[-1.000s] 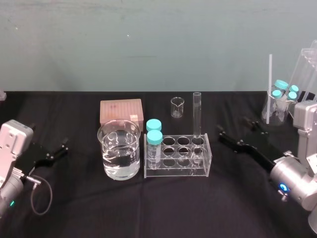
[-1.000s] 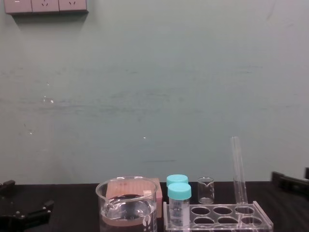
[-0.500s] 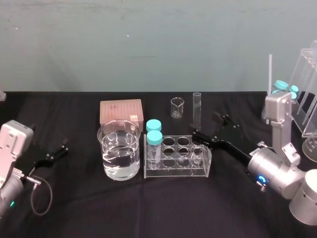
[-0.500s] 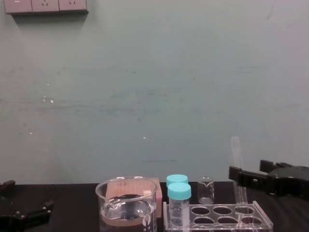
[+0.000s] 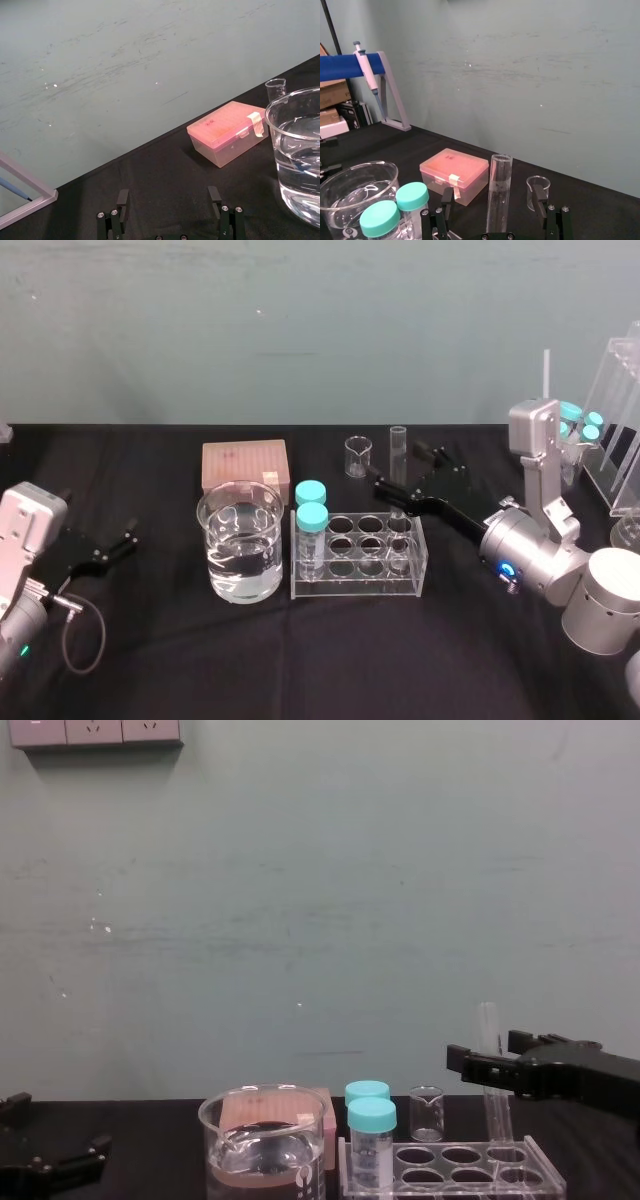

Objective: Hold the test tube with one hand and immerse one end into the beaker, then return it to the test tube rack.

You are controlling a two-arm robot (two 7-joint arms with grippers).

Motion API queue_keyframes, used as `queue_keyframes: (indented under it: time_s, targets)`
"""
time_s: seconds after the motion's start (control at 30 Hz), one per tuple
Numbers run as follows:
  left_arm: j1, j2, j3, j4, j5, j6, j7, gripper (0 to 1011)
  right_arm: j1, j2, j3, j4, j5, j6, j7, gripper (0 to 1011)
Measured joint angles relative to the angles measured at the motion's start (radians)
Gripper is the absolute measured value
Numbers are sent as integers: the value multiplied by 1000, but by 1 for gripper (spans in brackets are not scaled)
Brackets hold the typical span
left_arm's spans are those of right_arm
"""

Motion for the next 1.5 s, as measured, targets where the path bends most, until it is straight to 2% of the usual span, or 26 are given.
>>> queue_keyframes:
  time_s: [0.47,0.83,1.07,1.1,1.23,1.27,1.3,1.37,1.5]
  targets:
    - [0,0,0,0,0,0,0,1000,22,-29,11,48,-44,14,10,1002]
    - [0,0,0,0,0,0,0,1000,22,-28,12,48,-40,14,10,995]
    - [0,0,0,0,0,0,0,1000,21,-28,12,48,-38,14,10,841]
    - [0,0,0,0,0,0,0,1000,21,-28,12,48,-38,14,10,788]
    - [0,0,0,0,0,0,0,1000,21,-27,12,47,-37,15,9,697]
    - [0,0,0,0,0,0,0,1000,21,-27,12,47,-37,15,9,635]
    - [0,0,0,0,0,0,0,1000,21,-27,12,47,-37,15,9,627]
    - [0,0,0,0,0,0,0,1000,21,-27,12,47,-37,15,9,539]
    - [0,0,0,0,0,0,0,1000,21,-27,12,47,-36,15,9,435]
